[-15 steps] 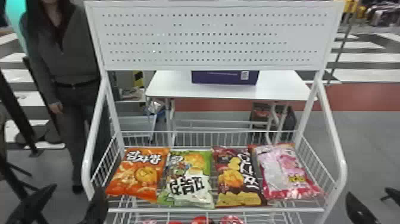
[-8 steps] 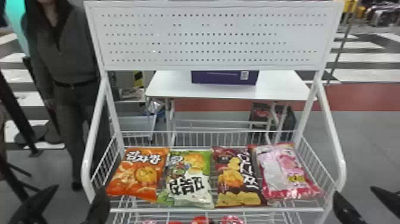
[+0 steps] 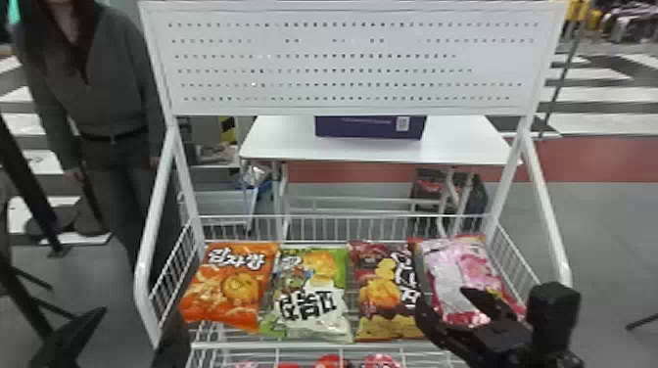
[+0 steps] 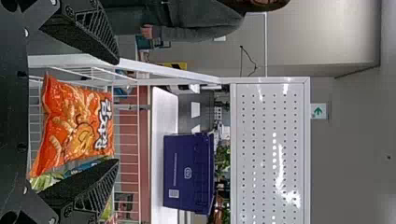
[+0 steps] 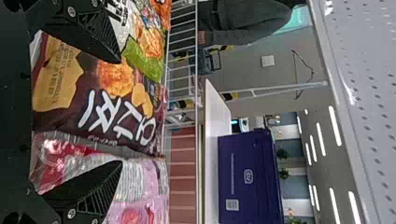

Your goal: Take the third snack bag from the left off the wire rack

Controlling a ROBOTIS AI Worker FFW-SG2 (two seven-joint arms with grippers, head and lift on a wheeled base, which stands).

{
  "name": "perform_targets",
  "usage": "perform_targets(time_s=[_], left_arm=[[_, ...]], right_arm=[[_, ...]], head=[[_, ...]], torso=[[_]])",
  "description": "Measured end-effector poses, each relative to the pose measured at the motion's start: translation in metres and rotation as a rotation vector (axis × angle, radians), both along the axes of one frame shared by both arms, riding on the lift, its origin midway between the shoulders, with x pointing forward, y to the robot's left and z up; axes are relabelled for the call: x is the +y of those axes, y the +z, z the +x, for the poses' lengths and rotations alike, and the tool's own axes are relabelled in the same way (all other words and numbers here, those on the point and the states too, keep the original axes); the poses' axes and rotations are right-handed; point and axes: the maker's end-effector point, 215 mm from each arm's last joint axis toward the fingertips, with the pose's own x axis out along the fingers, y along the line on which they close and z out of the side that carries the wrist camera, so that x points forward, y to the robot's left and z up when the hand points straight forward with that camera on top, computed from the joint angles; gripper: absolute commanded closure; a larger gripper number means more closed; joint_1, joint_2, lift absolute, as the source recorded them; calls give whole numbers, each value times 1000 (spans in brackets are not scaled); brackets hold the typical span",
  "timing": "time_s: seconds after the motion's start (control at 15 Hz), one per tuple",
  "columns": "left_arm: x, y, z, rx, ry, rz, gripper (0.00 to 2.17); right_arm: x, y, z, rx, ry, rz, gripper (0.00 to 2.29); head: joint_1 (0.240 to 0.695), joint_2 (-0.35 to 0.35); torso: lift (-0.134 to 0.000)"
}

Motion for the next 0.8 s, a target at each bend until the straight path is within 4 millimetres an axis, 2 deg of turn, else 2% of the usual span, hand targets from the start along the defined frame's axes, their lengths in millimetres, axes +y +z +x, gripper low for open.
perform_targets(time_s=[0.13, 0.27, 0.33, 0.4, 0.47, 0.53, 0.67, 0.8], left_arm=[[-4, -2, 0, 4, -8, 1, 144], [-6, -3, -1, 6, -11, 2, 144], [-6, -3, -1, 7, -13, 3, 144], [-6, -3, -1, 7, -14, 5, 144], [-6, -3, -2, 7, -15, 7, 144], [-5, -3, -1, 6, -15, 8, 144], [-5, -2, -1, 4, -15, 9, 144], [-6, -2, 0, 2, -15, 8, 144]], right_arm=[[30, -18, 15, 67, 36, -41, 130], [41, -40, 26, 121, 33, -95, 134], [43, -52, 30, 153, 30, -122, 282], [42, -61, 35, 180, 29, -139, 1055], [41, -68, 37, 200, 28, -148, 2105], [40, -73, 38, 219, 28, -153, 2243], [40, -79, 32, 249, 36, -153, 2243], [44, -72, 28, 239, 49, -144, 2243]], head=[[499, 0], [499, 0], [499, 0], [499, 0], [499, 0], [499, 0], [499, 0], [499, 0]], torso=[[0], [0], [0], [0], [0], [0], [0], [0]])
